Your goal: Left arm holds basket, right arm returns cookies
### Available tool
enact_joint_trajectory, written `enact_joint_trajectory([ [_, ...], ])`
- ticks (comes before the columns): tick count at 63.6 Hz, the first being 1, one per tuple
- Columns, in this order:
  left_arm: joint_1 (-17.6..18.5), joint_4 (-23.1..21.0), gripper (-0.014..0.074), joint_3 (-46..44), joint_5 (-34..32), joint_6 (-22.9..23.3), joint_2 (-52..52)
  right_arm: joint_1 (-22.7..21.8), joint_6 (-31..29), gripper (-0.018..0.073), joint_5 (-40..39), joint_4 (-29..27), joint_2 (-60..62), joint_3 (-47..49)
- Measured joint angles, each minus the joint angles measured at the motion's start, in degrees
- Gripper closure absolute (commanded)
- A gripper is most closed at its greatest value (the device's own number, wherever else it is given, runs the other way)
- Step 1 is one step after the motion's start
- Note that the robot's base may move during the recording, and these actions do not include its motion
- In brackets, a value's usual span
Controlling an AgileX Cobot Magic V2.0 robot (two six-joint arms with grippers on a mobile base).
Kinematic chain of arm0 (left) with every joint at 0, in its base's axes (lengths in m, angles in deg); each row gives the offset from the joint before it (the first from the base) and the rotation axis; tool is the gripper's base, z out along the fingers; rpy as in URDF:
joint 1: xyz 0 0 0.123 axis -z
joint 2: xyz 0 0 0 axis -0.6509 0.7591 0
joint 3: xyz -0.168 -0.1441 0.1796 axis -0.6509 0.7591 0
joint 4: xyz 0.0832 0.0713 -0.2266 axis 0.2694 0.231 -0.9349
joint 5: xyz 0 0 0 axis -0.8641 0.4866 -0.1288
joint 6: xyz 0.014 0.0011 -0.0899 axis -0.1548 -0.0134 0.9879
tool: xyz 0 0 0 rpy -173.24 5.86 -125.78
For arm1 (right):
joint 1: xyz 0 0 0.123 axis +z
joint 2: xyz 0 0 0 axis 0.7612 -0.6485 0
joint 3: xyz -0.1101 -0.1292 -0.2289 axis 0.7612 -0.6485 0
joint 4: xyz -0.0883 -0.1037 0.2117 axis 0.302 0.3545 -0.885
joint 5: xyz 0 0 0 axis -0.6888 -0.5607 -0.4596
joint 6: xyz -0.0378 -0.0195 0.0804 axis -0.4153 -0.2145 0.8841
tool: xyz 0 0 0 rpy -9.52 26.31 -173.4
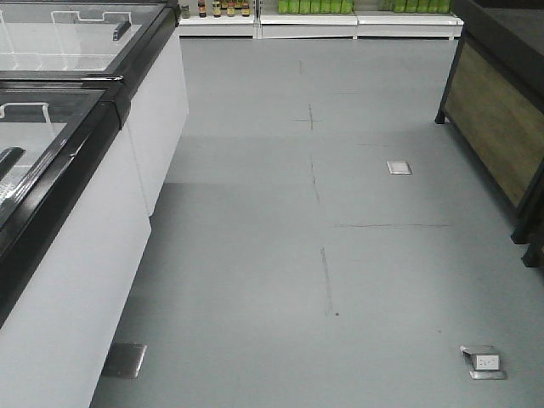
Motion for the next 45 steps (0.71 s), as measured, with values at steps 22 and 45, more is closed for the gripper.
enact_joint_trajectory([
  [22, 0.0, 0.0, 0.0603, 0.0, -0.12, 0.15, 0.0, 0.0, 0.0, 0.057, 0.0, 0.0, 0.0, 0.0],
  [45, 0.0, -1.49, 0.0603, -11.23, -6.4, 1.97, 1.08, 0.0, 0.0, 0.057, 0.0, 0.0, 0.0, 0.0],
])
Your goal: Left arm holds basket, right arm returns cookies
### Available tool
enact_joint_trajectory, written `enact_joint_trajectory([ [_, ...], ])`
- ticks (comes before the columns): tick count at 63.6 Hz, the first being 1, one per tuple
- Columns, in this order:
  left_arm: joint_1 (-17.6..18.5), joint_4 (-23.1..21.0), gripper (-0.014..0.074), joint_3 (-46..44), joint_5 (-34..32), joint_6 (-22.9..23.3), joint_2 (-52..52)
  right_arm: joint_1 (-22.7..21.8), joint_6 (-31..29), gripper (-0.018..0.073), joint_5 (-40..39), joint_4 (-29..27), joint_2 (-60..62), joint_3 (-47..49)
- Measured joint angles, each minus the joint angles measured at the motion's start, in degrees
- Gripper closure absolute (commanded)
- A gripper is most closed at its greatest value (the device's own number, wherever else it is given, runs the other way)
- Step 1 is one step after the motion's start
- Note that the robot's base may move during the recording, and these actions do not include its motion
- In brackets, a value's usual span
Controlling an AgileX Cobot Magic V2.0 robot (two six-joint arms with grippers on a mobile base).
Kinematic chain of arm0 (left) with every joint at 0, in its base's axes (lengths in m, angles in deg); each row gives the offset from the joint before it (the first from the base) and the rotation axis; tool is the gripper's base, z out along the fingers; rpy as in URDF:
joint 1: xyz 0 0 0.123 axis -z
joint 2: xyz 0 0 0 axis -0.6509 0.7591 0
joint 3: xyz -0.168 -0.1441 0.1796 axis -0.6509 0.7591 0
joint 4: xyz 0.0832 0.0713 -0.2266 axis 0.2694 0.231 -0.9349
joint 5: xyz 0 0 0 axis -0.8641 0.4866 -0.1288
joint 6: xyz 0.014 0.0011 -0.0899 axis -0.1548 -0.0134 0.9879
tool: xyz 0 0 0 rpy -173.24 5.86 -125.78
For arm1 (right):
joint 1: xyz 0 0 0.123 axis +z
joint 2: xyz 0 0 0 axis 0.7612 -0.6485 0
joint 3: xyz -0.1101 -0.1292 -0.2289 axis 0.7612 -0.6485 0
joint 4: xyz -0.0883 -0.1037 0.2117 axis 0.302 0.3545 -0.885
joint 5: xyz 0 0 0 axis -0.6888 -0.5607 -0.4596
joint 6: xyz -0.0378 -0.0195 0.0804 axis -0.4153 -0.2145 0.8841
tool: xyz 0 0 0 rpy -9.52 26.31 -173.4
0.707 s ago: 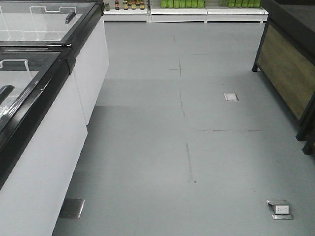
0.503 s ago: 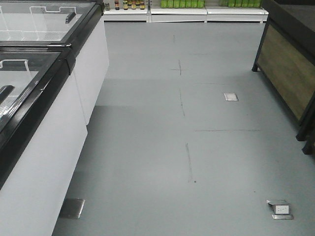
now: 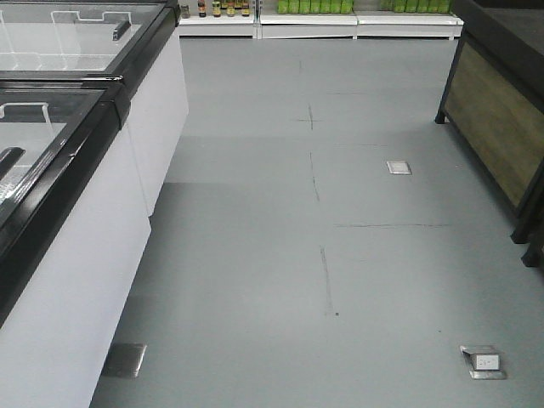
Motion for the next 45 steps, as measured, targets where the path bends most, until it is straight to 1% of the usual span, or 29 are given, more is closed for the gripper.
enact_joint_trajectory([
  [7, 0.0, 0.0, 0.0603, -9.24, 2.62, -1.23, 6.81, 0.0, 0.0, 0.057, 0.0, 0.0, 0.0, 0.0],
  [15, 0.0, 0.11, 0.0603, -18.4, 7.1, -5.59, 17.67, 0.0, 0.0, 0.057, 0.0, 0.0, 0.0, 0.0],
  [22, 0.0, 0.1, 0.0603, -22.46, 8.3, -6.94, 24.91, 0.0, 0.0, 0.057, 0.0, 0.0, 0.0, 0.0],
  [29, 0.0, 0.1, 0.0587, -23.59, 8.36, -7.37, 28.32, 0.0, 0.0, 0.057, 0.0, 0.0, 0.0, 0.0],
  [32, 0.0, 0.1, 0.0558, -23.63, 8.36, -7.42, 28.9, 0.0, 0.0, 0.057, 0.0, 0.0, 0.0, 0.0],
  [36, 0.0, 0.1, 0.0495, -23.65, 8.36, -7.42, 29.17, 0.0, 0.0, 0.057, 0.0, 0.0, 0.0, 0.0],
  [40, 0.0, 0.1, 0.04, -23.7, 8.42, -7.42, 29.17, 0.0, 0.0, 0.057, 0.0, 0.0, 0.0, 0.0],
  [45, 0.0, 0.1, 0.0237, -23.7, 8.42, -7.42, 29.17, 0.0, 0.0, 0.057, 0.0, 0.0, 0.0, 0.0],
])
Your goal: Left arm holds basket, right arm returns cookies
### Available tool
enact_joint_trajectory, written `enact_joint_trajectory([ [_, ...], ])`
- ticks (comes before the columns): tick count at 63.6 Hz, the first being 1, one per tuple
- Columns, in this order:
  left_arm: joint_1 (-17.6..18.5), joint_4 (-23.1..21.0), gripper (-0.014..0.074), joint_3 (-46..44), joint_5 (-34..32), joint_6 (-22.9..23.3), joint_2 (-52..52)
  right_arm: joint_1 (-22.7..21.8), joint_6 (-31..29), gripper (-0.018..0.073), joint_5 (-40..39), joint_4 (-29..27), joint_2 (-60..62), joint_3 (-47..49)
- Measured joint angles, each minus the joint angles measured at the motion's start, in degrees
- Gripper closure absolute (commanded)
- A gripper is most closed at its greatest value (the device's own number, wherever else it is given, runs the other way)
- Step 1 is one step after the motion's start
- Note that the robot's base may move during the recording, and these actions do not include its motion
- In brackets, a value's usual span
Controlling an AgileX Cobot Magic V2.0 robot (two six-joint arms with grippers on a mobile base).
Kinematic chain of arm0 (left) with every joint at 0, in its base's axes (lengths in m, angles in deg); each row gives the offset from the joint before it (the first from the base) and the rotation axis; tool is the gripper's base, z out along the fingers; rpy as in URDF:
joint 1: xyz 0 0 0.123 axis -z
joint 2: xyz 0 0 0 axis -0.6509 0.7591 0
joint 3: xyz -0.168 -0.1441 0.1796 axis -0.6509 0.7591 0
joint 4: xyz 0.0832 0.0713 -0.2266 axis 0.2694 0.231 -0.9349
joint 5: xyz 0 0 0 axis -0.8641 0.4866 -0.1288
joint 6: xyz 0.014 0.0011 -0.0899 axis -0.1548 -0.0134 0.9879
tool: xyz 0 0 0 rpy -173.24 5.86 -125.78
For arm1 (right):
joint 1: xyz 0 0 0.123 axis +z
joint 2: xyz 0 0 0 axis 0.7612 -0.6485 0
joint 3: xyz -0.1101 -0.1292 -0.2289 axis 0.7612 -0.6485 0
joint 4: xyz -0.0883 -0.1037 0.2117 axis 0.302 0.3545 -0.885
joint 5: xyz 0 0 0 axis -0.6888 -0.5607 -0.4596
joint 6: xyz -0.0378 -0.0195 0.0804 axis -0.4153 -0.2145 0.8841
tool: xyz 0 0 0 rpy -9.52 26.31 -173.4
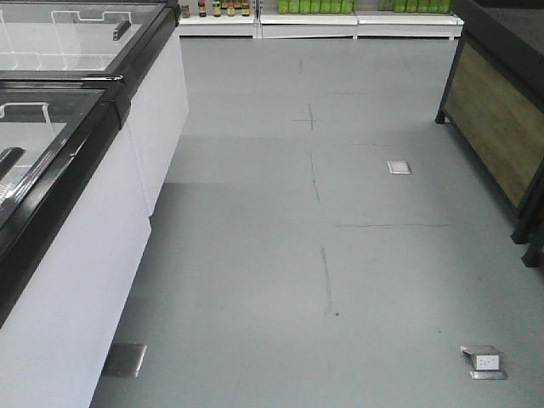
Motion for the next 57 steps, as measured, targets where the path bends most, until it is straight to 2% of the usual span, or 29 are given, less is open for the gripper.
enact_joint_trajectory([
  [7, 0.0, -0.11, 0.001, 0.0, 0.0, 0.0, 0.0, 0.0, 0.0, 0.057, 0.0, 0.0, 0.0, 0.0],
  [14, 0.0, -0.11, -0.0139, 0.0, 0.0, 0.05, 0.0, 0.0, 0.0, 0.057, 0.0, 0.0, 0.0, 0.0],
  [26, 0.0, -0.15, -0.0112, 0.0, 0.0, 0.05, 0.0, 0.0, 0.0, 0.057, 0.0, 0.0, 0.0, 0.0],
  [43, 0.0, -1.32, -0.0001, 0.0, 0.0, 1.3, 0.0, 0.0, 0.0, 0.057, 0.0, 0.0, 0.0, 0.0],
  [48, 0.0, -4.81, 0.0031, 0.0, 0.0, 5.67, 0.0, 0.0, 0.0, 0.057, 0.0, 0.0, 0.0, 0.0],
  [57, 0.0, -16.03, 0.0079, 0.0, 0.0, 17.26, 0.0, 0.0, 0.0, 0.057, 0.0, 0.0, 0.0, 0.0],
])
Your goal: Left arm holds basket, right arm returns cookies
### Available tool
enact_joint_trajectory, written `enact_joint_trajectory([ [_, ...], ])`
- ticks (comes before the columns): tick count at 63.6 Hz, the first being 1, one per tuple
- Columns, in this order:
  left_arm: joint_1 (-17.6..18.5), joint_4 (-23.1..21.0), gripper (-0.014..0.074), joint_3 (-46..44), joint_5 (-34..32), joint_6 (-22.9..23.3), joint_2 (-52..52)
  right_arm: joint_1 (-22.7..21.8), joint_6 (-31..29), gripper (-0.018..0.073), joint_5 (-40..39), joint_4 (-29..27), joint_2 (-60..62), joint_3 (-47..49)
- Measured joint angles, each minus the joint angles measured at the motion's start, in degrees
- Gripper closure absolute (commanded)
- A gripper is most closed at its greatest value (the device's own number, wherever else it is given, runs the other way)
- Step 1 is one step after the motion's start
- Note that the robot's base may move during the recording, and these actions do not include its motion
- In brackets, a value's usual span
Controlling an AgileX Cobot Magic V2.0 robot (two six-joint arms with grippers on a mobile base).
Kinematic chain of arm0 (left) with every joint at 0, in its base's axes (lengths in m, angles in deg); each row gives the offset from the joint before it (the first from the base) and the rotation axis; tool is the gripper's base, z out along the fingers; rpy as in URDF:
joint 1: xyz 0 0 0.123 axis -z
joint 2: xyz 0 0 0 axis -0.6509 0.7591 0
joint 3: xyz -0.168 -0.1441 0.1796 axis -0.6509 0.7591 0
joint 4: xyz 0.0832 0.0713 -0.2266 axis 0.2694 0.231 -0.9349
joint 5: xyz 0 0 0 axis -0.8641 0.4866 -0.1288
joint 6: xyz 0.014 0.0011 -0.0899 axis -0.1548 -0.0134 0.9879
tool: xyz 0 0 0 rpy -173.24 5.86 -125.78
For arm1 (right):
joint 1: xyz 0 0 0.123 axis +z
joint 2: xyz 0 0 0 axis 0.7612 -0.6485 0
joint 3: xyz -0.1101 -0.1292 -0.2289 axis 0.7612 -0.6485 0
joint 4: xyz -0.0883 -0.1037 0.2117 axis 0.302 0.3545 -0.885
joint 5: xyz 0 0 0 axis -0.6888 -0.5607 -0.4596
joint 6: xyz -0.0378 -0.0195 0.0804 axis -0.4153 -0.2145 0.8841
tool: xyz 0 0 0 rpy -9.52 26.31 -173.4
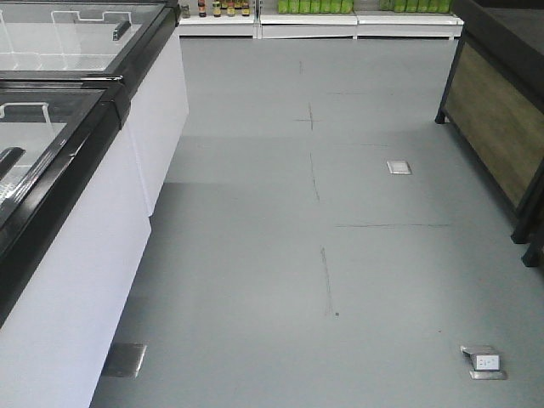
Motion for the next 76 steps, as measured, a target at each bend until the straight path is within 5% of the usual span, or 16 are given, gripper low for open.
enact_joint_trajectory([
  [11, 0.0, -10.95, 0.0094, 0.0, -1.15, 10.44, 0.0, 0.0, 0.0, 0.057, 0.0, 0.0, 0.0, 0.0],
  [32, -0.38, -12.03, 0.0094, -0.55, -22.06, 10.88, 9.83, 0.0, 0.0, 0.057, 0.0, 0.0, 0.0, 0.0],
  [40, -4.94, -15.91, 0.0094, -4.77, -24.48, 10.88, 15.66, 0.0, 0.0, 0.057, 0.0, 0.0, 0.0, 0.0],
  [62, -26.98, -16.14, 0.0094, -19.92, -10.23, 10.88, 30.45, 0.0, 0.0, 0.057, 0.0, 0.0, 0.0, 0.0],
  [76, -29.13, -15.91, 0.0094, -30.82, 0.6, 10.23, 42.81, 0.0, 0.0, 0.057, 0.0, 0.0, 0.0, 0.0],
])
